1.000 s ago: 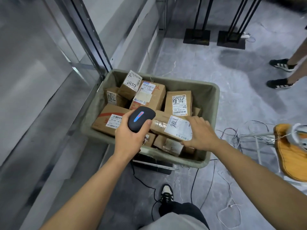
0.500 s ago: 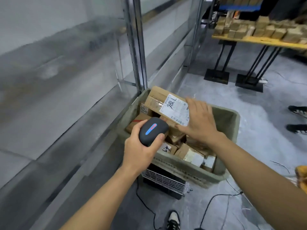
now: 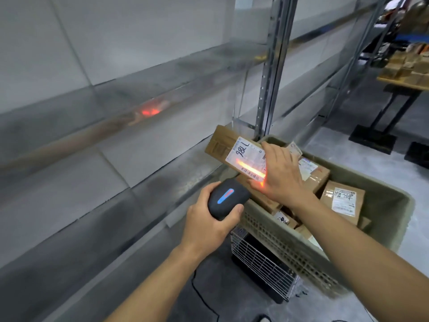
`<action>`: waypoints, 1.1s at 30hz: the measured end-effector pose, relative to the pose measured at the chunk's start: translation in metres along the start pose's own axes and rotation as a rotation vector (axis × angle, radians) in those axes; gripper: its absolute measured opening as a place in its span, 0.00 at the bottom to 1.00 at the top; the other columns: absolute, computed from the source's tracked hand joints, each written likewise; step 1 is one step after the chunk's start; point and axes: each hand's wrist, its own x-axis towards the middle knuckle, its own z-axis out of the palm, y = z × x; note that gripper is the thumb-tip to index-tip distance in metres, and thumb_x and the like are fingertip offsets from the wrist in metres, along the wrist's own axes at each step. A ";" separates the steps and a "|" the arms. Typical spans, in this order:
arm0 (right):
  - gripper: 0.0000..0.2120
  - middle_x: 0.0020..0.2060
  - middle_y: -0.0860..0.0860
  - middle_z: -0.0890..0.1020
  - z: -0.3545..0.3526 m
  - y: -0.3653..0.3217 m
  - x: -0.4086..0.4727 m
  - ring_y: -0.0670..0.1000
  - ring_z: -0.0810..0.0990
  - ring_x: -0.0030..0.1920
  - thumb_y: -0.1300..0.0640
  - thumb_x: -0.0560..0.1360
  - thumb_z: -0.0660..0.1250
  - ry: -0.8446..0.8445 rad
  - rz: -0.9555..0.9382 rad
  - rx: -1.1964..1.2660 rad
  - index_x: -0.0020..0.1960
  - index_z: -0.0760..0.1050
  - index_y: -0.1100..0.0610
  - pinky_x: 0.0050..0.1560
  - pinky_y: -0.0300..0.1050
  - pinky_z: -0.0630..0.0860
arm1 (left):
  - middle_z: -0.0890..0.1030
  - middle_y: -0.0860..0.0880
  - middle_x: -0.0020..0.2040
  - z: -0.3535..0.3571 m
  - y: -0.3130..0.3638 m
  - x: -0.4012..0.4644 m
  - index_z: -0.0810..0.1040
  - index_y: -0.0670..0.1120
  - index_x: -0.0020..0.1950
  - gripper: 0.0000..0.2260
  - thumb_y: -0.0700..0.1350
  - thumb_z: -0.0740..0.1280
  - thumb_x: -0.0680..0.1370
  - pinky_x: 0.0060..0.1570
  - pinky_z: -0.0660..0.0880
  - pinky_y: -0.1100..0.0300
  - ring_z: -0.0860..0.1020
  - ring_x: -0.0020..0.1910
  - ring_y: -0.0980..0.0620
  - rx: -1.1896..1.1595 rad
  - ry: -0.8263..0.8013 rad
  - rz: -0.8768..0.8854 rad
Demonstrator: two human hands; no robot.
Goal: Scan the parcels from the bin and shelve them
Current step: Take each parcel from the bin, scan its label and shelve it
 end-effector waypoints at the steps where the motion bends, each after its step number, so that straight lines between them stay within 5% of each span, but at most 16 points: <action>1: 0.49 0.66 0.58 0.74 0.001 -0.005 0.001 0.60 0.72 0.62 0.32 0.65 0.68 -0.009 -0.007 -0.001 0.75 0.64 0.61 0.62 0.57 0.67 | 0.83 0.63 0.52 -0.005 -0.002 -0.002 0.75 0.59 0.65 0.26 0.50 0.81 0.71 0.46 0.74 0.73 0.82 0.50 0.65 0.011 0.006 -0.002; 4: 0.48 0.66 0.57 0.74 0.006 -0.017 0.002 0.60 0.72 0.62 0.36 0.65 0.75 0.004 -0.039 -0.012 0.75 0.64 0.61 0.61 0.56 0.67 | 0.84 0.62 0.53 -0.019 -0.010 -0.007 0.76 0.58 0.66 0.27 0.50 0.81 0.70 0.48 0.76 0.70 0.82 0.50 0.65 0.058 0.021 0.000; 9: 0.46 0.64 0.57 0.75 0.006 -0.033 -0.001 0.58 0.72 0.61 0.32 0.68 0.71 0.034 -0.058 0.021 0.74 0.65 0.61 0.59 0.54 0.66 | 0.84 0.62 0.54 -0.035 -0.016 -0.013 0.75 0.59 0.66 0.27 0.54 0.80 0.69 0.53 0.80 0.59 0.82 0.51 0.63 0.092 0.045 0.003; 13: 0.47 0.64 0.57 0.76 0.005 -0.042 -0.007 0.58 0.72 0.61 0.30 0.67 0.67 0.022 -0.057 0.025 0.74 0.65 0.61 0.59 0.54 0.67 | 0.84 0.62 0.54 -0.044 -0.018 -0.022 0.76 0.58 0.66 0.27 0.56 0.78 0.68 0.52 0.80 0.59 0.83 0.51 0.62 0.077 0.067 0.020; 20: 0.49 0.66 0.55 0.73 0.005 -0.067 -0.021 0.55 0.70 0.65 0.34 0.66 0.76 0.061 -0.035 0.130 0.76 0.62 0.59 0.66 0.55 0.66 | 0.84 0.64 0.53 -0.072 -0.031 -0.041 0.76 0.60 0.66 0.29 0.63 0.75 0.67 0.53 0.81 0.56 0.83 0.52 0.62 -0.026 0.205 -0.015; 29: 0.50 0.67 0.55 0.72 0.021 -0.134 -0.045 0.54 0.68 0.66 0.33 0.65 0.76 -0.017 -0.051 0.363 0.76 0.61 0.58 0.68 0.54 0.65 | 0.81 0.70 0.52 -0.122 -0.055 -0.070 0.75 0.66 0.59 0.21 0.53 0.80 0.72 0.47 0.78 0.69 0.82 0.51 0.64 -0.079 0.454 -0.094; 33: 0.50 0.66 0.54 0.73 0.030 -0.158 -0.055 0.54 0.70 0.67 0.30 0.64 0.74 -0.069 -0.089 0.496 0.75 0.61 0.56 0.69 0.58 0.68 | 0.83 0.64 0.50 -0.143 -0.065 -0.080 0.75 0.64 0.58 0.20 0.50 0.79 0.73 0.45 0.75 0.74 0.81 0.50 0.66 -0.068 0.593 -0.141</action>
